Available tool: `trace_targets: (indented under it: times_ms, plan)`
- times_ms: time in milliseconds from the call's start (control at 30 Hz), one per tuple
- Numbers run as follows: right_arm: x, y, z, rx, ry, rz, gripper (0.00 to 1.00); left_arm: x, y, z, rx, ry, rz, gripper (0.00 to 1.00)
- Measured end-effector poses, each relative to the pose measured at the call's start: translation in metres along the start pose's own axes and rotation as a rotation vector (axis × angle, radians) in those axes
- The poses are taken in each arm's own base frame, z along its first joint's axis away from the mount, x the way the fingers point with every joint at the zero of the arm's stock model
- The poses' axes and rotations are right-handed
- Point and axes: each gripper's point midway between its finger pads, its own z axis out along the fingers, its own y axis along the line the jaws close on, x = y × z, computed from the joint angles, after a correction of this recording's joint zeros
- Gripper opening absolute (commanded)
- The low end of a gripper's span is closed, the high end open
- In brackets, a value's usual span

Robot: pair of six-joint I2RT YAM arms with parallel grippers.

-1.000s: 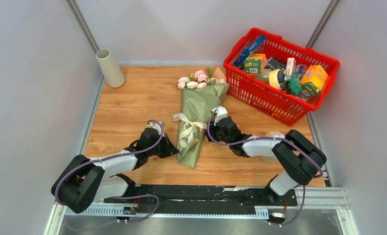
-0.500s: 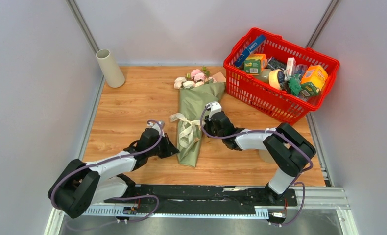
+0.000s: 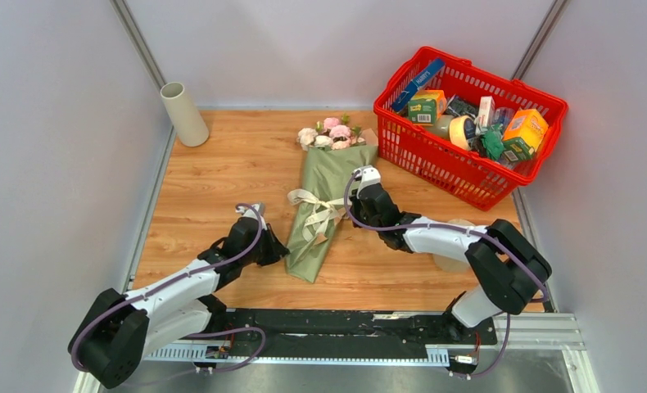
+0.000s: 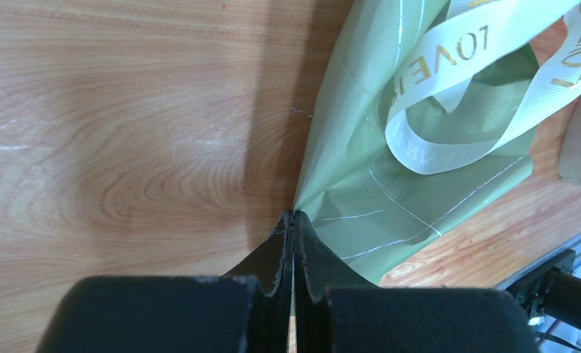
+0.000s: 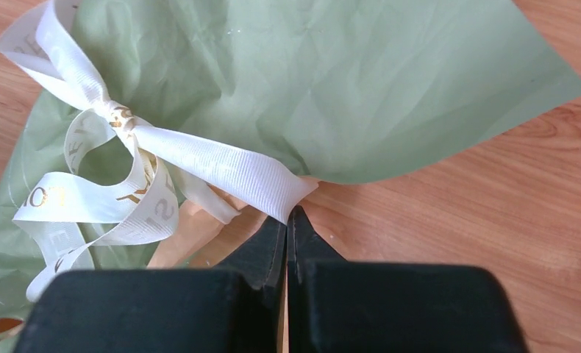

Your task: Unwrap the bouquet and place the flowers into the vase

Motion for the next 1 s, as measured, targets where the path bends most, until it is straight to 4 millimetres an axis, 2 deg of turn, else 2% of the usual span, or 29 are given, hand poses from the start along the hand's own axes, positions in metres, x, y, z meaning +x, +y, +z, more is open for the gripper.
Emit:
trace_targets:
  times_ms: [100,200,500,600,1000]
  plan:
    - [0.002,-0.005,-0.005,0.025,0.016,0.005,0.00,0.001,0.004,-0.001,-0.021,0.001,0.000,0.00]
    - [-0.009,-0.009,-0.015,0.050,-0.012,0.015,0.00,0.002,0.006,-0.002,-0.031,0.000,0.001,0.00]
    - [-0.074,0.002,-0.023,0.068,-0.116,0.036,0.00,0.003,0.010,-0.005,-0.048,0.002,0.001,0.00]
    - [-0.089,0.003,-0.026,0.075,-0.139,0.035,0.00,0.002,0.012,-0.007,-0.060,-0.009,0.002,0.00]
    - [-0.098,-0.029,-0.028,0.175,-0.127,0.014,0.00,0.001,0.024,-0.010,-0.119,-0.025,-0.006,0.00]
